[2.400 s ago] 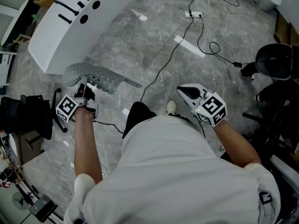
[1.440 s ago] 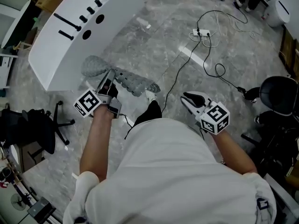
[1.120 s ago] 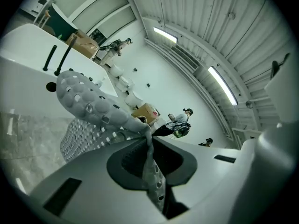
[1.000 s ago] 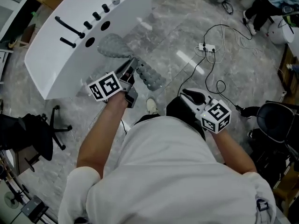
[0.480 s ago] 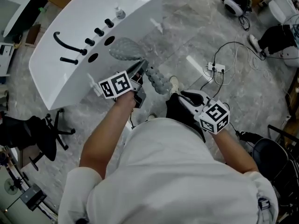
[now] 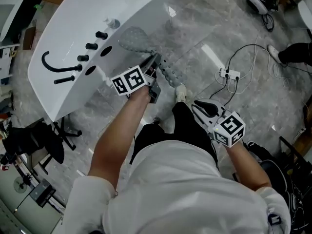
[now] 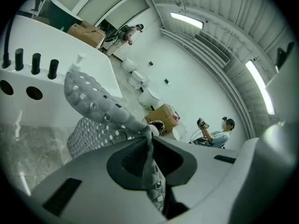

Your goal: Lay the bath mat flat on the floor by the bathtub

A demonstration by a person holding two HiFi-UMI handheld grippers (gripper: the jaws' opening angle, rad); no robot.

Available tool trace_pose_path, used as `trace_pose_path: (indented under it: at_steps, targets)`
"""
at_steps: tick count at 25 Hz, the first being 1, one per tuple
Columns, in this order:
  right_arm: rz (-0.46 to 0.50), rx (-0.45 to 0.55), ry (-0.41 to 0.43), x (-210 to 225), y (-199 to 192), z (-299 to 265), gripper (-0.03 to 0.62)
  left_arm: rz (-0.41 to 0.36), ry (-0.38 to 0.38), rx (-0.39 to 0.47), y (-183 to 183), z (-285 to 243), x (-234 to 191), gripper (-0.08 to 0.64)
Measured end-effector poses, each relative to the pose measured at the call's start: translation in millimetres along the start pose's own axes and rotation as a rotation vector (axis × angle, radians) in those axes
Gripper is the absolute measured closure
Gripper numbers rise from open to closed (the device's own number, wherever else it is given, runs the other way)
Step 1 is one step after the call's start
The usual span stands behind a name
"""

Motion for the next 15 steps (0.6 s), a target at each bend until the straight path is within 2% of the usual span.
trace_pose_path:
  at_steps: [7,12,15]
  targets:
    - [-0.069,-0.035,-0.009,41.6,-13.8,-9.2,0.521,0.030,-0.038,0.022,38.7,-111.5,-14.5,0.515]
    - [-0.115,-0.054,-0.010,34.5,-21.6,-18.5,0.522,0.064,-0.122,0.062,56.8,-142.3,-18.0,0.515]
    - [-0.151,-0.089,0.018,42.0,-34.0,-32.4,0.522,0.079,-0.116,0.076,64.6,-161.6,-48.9,0.515]
Point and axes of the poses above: the fingertips, and each gripper's own axes: z backward along the fingers, x to its right, y out of its top, the point moved 3 cm from there along z, backward along the fingers, and after that the axes turned 14 degrees about z, right-handed, at the moved point
